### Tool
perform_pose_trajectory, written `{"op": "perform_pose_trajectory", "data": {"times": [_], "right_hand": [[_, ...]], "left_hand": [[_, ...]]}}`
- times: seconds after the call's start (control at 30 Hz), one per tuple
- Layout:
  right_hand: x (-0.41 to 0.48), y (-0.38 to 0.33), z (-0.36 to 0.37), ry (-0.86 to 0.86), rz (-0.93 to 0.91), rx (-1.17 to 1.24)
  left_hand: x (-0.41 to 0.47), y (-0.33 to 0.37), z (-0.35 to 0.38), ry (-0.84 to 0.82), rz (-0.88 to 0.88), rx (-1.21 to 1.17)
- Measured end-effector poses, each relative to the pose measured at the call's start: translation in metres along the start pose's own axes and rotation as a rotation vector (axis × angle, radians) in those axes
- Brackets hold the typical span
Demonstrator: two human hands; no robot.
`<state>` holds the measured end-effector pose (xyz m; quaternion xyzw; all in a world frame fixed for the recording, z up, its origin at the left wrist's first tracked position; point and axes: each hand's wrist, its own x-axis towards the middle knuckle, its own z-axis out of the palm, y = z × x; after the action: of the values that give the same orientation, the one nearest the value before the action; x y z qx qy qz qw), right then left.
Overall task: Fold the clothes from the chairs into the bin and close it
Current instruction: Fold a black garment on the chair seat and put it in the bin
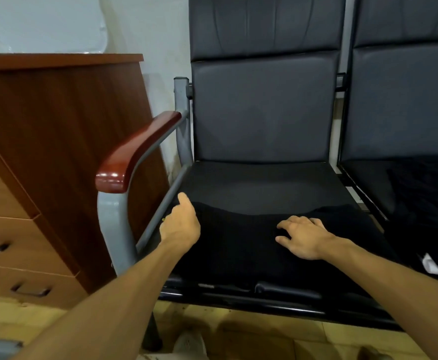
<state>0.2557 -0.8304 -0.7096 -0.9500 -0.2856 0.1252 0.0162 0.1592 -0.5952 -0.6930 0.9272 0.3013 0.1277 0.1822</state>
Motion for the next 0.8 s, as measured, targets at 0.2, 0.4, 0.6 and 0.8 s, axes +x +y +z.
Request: {"op": "perform_pose_trajectory", "data": {"times": [0.2, 0.4, 0.6, 0.8], "right_hand": [[-0.017, 0.019, -0.008, 0.091, 0.000, -0.027], [-0.037, 0.058, -0.012, 0.289, 0.144, 0.201], [-0.066, 0.104, -0.022, 0.531, 0.324, 0.406], [-0.088, 0.142, -0.019, 0.591, 0.414, 0.421]], "left_hand": [[-0.003, 0.036, -0.006, -0.245, -0.100, -0.709], [-0.015, 0.089, -0.009, -0.374, -0.139, -1.102], [-0.034, 0.161, 0.016, -0.406, -0.136, -1.223], [-0.053, 0.224, 0.064, -0.532, 0.024, -1.065]]}}
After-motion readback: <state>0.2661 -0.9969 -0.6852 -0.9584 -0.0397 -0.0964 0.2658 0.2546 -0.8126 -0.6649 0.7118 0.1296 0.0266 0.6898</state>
